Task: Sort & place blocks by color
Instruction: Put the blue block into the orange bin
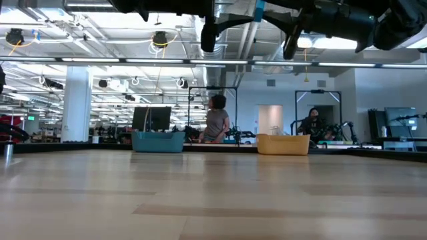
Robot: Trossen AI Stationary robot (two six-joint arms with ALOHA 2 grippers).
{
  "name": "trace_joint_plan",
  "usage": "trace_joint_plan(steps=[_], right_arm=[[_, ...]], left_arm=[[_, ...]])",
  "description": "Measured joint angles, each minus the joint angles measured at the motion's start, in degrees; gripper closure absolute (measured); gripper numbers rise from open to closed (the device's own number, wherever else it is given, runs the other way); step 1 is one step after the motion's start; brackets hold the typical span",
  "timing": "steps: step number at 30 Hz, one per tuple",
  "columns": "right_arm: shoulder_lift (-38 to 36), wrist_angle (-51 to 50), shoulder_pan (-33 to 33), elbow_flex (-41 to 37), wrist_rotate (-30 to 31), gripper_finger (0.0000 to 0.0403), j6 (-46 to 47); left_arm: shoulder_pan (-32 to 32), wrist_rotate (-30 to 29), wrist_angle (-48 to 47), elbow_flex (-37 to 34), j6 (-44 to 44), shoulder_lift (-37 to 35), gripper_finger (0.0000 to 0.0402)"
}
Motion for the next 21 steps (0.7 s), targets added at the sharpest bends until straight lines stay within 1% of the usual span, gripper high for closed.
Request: trace_joint_plan(steps=[4, 7, 8, 10, 14, 18, 21], right_arm=[[0.00, 1.19, 0.01, 0.02, 0.15, 0.0305, 0.03], [0.00, 1.26, 0.44, 0.02, 0.79, 0.0305, 1.41], [0.00, 1.02, 0.86, 0.13, 1.46, 0.0305, 1.51], [-0.06, 1.09, 1.66, 0.58, 2.13, 0.0305, 0.69], [0.02, 0.19, 3.26, 1.89, 2.79, 0.0305, -0.61], [0.00, -0.58, 4.52, 2.51, 3.77, 0.0305, -1.35], [-0.02, -1.60, 5.61, 2.51, 5.63, 0.0305, -1.47]], left_arm=[[0.02, -0.09, -0.43, 0.00, -0.51, 0.20, 0.0162], [0.02, 0.12, 2.74, -0.12, -2.49, 1.49, 0.0162], [-0.03, 0.26, 5.87, 0.19, -3.30, 2.55, 0.0162], [-0.13, 1.38, 8.11, 1.39, -4.37, 4.30, 0.0162], [-0.17, 2.70, 8.03, 4.24, -4.54, 7.79, 0.0162], [-0.17, 3.03, 8.25, 5.41, -4.28, 8.46, 0.0162], [-0.17, 3.17, 7.82, 5.64, -2.55, 8.48, 0.0173]])
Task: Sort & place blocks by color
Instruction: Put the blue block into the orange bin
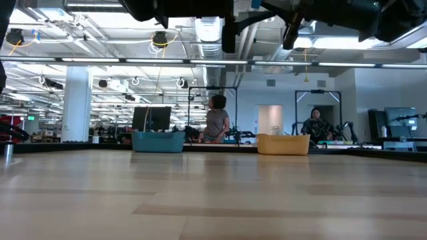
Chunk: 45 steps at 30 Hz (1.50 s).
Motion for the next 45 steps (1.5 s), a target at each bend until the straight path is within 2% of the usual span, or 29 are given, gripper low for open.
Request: trace_joint_plan(steps=[4, 9, 16, 33, 38, 43, 45], right_arm=[[-0.09, -0.03, 1.66, -0.01, 2.56, 0.0305, -0.02], [-0.09, -0.47, 2.23, -0.13, 2.80, 0.0306, -0.02], [-0.09, -0.40, 2.11, -0.13, 2.65, 0.0306, -0.24], [-0.07, -0.63, 2.12, -0.13, 4.40, 0.0306, -0.67], [-0.02, -0.81, 1.66, -0.13, 4.52, 0.0305, -0.83], [0.15, -1.08, 1.36, -0.05, 5.03, 0.0304, -0.94], [0.17, -1.03, 1.34, -0.03, 5.39, 0.0304, -1.13]], left_arm=[[0.00, 0.09, -0.26, 0.06, 0.57, -0.01, 0.0209], [-0.02, -0.13, -2.94, 0.17, 2.24, -0.27, 0.0242], [-0.02, -0.24, -2.84, 0.17, 3.32, -0.24, 0.0231], [0.02, -0.16, -3.42, 0.20, 5.55, -0.13, 0.0238], [0.23, 0.20, -3.77, 0.22, 4.87, -0.11, 0.0217], [0.51, -0.09, -4.09, 0.31, 0.56, 0.14, 0.0172], [0.55, 0.04, -4.60, 0.31, 1.42, 0.28, 0.0153]])
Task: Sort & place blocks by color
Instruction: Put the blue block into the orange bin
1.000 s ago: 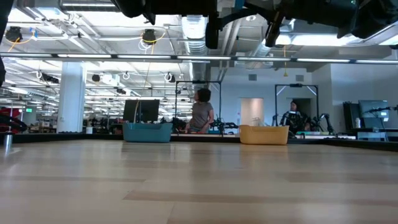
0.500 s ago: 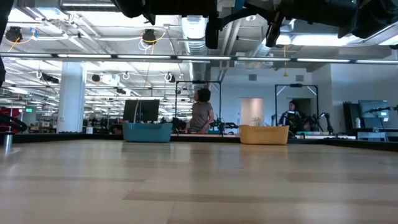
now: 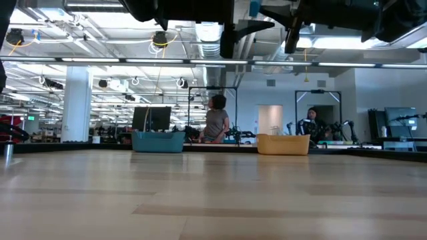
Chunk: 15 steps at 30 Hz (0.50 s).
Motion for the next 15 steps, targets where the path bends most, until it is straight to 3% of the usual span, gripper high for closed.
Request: trace_joint_plan(steps=[7, 15], right_arm=[[-0.13, 0.63, 0.07, 0.20, 0.65, 0.0304, -0.15], [-0.13, 0.46, 0.02, 0.17, 1.28, 0.0304, 0.96]], left_arm=[[0.22, 1.59, -2.27, -0.11, 2.58, 0.00, 0.0132], [0.57, 3.26, -2.85, -0.11, 5.10, -0.04, 0.0207]])
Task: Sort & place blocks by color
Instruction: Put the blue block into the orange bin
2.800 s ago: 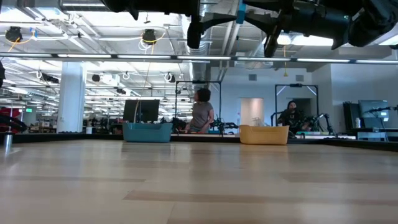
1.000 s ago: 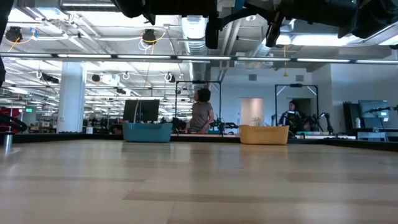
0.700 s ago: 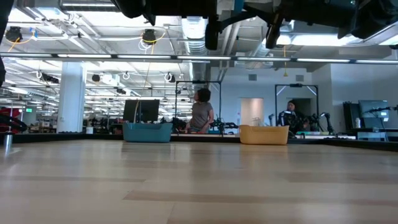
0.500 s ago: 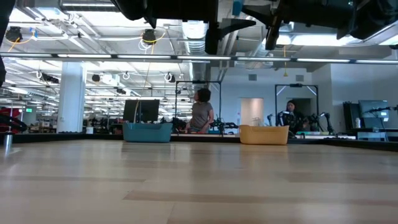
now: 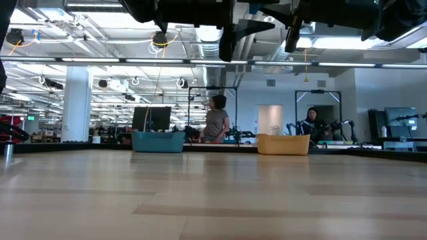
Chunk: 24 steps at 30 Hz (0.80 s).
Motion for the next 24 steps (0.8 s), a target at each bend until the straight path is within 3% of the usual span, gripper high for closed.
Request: trace_joint_plan(steps=[9, 24], right_arm=[[-0.02, -0.26, 0.81, -0.09, 0.93, 0.0304, 0.45], [-0.13, -1.81, 0.10, -0.09, 0.77, 0.0296, 2.15]], left_arm=[[0.50, 2.81, 0.78, 0.00, 1.35, -0.15, 0.0330], [1.07, 4.93, 0.43, -0.04, -2.82, -0.17, 0.0332]])
